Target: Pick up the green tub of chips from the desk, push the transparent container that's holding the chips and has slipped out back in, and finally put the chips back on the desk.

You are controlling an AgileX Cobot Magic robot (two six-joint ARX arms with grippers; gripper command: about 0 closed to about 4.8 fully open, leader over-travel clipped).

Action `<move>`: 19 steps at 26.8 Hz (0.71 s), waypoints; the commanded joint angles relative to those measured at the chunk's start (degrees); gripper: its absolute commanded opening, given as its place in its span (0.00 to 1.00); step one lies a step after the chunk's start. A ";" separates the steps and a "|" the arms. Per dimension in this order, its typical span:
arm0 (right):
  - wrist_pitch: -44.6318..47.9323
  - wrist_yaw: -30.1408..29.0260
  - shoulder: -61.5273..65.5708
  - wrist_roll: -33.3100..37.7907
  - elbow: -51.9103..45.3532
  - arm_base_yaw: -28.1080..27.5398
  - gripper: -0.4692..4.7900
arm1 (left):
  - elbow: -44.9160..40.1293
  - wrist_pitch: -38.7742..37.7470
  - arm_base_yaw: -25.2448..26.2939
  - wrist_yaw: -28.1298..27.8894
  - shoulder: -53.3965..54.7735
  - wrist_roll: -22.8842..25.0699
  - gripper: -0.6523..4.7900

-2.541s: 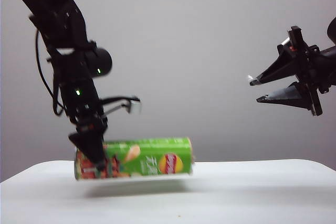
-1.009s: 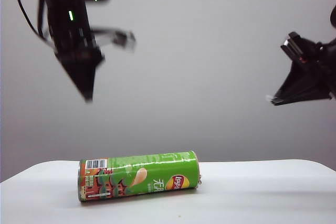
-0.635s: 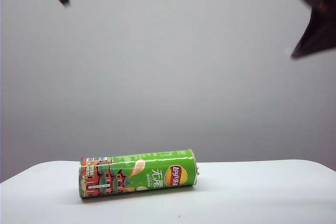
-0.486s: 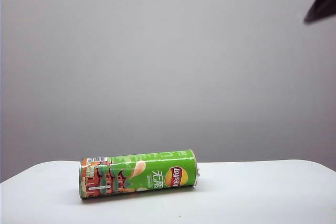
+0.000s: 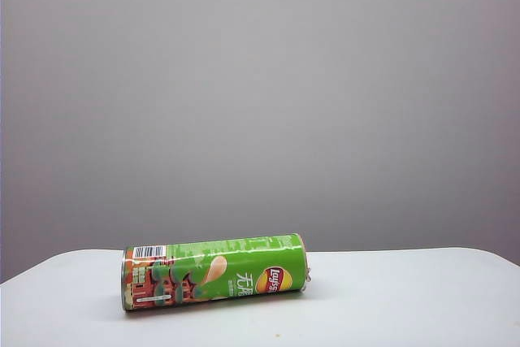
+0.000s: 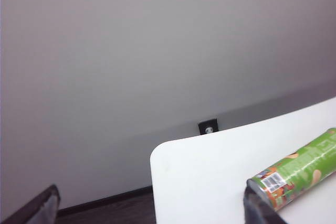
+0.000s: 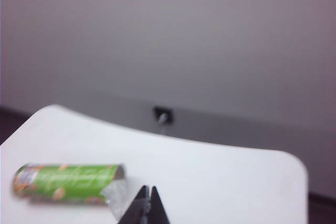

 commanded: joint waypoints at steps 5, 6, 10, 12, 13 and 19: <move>17.99 3.67 -9.20 13.07 -13.38 0.04 0.08 | -7.74 8.87 0.04 10.12 -5.25 -4.13 0.95; 18.86 3.76 -10.38 13.68 -14.88 0.04 0.08 | -9.22 11.34 0.04 10.16 -5.75 -5.75 0.94; 20.41 4.59 -15.56 14.10 -19.63 0.31 0.08 | -15.32 19.37 0.04 11.45 -8.22 -7.50 0.90; 20.72 4.68 -17.11 14.10 -20.83 0.31 0.08 | -16.02 20.83 0.04 11.15 -8.76 -7.98 0.82; 20.74 4.66 -18.25 14.10 -21.53 0.31 0.08 | -16.15 21.16 0.04 10.97 -8.76 -9.14 0.80; 22.82 4.68 -25.57 14.16 -25.55 0.31 0.08 | -19.67 23.71 0.04 12.11 -8.90 -16.44 0.80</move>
